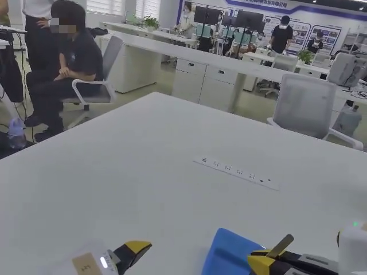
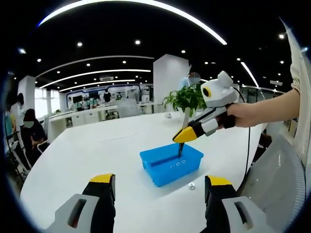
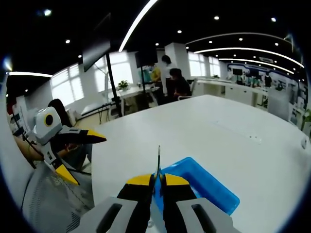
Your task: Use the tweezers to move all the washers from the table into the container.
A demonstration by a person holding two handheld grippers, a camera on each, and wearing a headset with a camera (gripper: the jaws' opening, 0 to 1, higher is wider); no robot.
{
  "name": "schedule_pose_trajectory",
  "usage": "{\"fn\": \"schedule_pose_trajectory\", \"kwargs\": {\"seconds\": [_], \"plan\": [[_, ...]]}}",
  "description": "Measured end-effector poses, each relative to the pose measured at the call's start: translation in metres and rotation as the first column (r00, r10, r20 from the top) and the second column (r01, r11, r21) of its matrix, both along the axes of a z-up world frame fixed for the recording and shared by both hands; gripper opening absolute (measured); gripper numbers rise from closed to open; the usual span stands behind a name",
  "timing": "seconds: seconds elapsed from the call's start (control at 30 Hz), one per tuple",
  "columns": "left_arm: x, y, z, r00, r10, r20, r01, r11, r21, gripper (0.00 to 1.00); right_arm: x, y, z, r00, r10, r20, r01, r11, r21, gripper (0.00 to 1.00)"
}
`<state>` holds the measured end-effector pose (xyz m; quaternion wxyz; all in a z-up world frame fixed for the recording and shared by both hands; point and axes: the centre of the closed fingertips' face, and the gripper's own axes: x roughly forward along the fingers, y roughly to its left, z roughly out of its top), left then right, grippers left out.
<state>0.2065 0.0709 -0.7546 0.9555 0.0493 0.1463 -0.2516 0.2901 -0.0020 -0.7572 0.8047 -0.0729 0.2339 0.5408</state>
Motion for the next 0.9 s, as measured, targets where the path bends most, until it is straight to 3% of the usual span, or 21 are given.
{"fn": "schedule_pose_trajectory", "kwargs": {"seconds": [0.37,0.9], "plan": [[-0.001,0.0,0.0,1.0,-0.003,0.001,0.003,1.0,-0.001,0.75,-0.02,-0.001,-0.021,0.999,0.024,-0.044,-0.025,0.999,-0.028,0.04],[-0.001,-0.001,0.002,1.0,-0.001,0.009,0.001,1.0,-0.009,0.76,-0.034,-0.006,-0.052,0.993,0.029,-0.118,-0.037,0.997,-0.071,0.04]]}}
